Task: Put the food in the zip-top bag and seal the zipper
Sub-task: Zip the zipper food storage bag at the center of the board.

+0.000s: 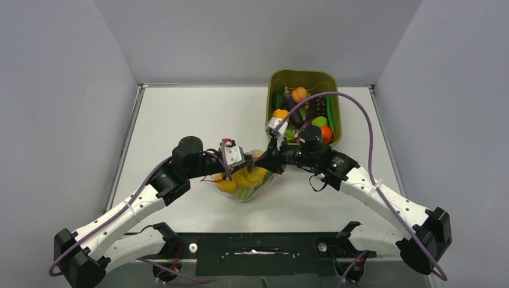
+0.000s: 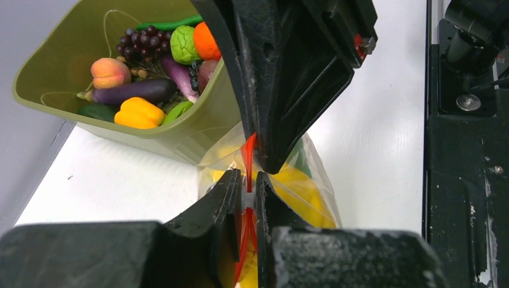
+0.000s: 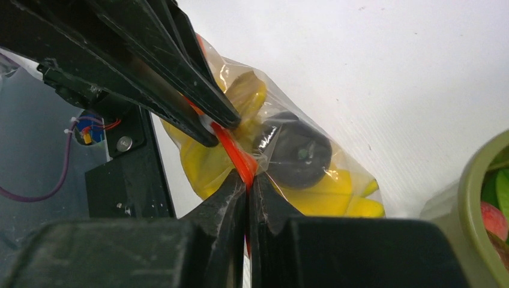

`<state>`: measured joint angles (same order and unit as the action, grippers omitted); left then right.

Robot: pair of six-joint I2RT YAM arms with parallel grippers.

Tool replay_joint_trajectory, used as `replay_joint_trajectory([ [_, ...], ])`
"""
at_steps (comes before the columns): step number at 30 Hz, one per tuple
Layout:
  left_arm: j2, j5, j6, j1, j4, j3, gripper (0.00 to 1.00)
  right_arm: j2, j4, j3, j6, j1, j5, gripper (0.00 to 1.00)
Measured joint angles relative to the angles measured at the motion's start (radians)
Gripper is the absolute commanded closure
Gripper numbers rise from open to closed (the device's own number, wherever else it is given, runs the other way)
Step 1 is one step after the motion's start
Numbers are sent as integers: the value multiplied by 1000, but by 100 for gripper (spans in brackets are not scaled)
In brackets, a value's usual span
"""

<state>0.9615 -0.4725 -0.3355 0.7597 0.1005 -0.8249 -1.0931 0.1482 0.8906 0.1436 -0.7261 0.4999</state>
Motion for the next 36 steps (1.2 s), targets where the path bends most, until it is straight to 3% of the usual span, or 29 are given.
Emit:
replay_joint_trajectory([
  [9, -17, 47, -14, 18, 114, -27, 100, 97, -88, -131, 25, 79, 26, 100],
  [36, -164, 205, -28, 5, 368, -31, 100, 179, -53, -196, 46, 251, -48, 100],
])
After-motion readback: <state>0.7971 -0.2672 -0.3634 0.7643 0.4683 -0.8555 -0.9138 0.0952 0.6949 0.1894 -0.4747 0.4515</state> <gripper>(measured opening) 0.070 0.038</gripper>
